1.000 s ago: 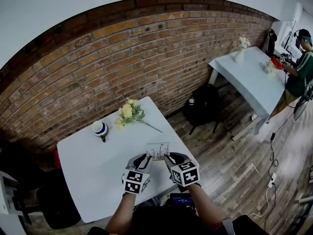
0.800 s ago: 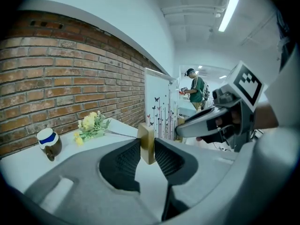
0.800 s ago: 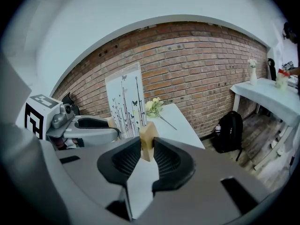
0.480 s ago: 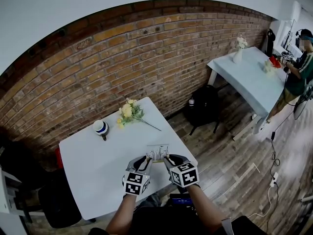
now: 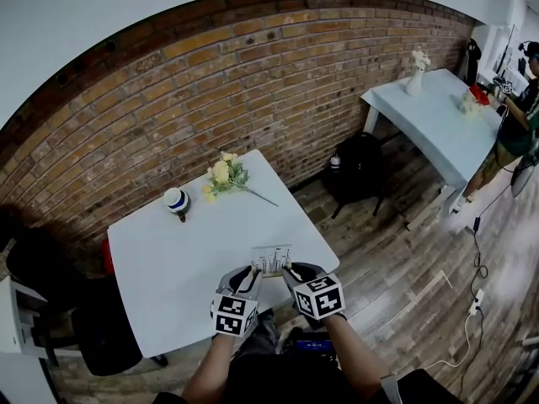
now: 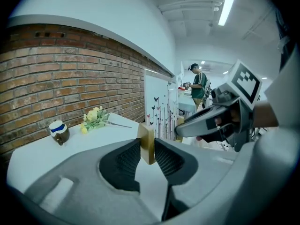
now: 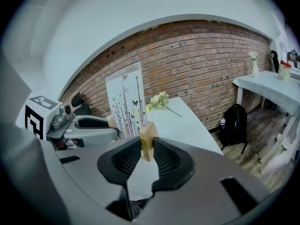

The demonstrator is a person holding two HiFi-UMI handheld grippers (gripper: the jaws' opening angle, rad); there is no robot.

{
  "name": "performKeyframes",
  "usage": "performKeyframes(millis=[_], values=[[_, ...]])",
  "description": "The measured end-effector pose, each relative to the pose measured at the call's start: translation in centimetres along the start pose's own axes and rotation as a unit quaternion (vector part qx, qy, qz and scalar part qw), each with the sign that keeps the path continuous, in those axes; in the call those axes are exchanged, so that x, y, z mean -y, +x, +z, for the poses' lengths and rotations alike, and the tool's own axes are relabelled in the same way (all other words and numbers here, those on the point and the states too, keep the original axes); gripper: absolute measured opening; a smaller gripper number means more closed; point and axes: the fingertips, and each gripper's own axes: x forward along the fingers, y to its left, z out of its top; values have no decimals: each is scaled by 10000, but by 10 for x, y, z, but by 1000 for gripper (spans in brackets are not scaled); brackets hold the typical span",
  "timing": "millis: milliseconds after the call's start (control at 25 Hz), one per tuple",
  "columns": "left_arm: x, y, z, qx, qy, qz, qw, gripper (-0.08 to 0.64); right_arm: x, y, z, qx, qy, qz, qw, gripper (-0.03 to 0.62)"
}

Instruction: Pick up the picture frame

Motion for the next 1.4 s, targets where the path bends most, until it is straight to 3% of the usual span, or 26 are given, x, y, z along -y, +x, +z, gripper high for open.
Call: performKeyframes(millis=[200,600,1120,1400], values=[[9,-12,-12,-48,-44,21,10000,101,-10,-7,-16,-44,23,80,10000,92],[27,-36,-17,72,98,-179,9998,101,-26,-32,-30,61,58,-137,9999,91],[27,-128,-73,258,-127,-212,9994,100,-119,-52,-79,-9,-116,-253,9996,91],[47,-174,-110,217,-222,-391,9988,100,-159,-77,-120,-118,-57,-401,9991,89]])
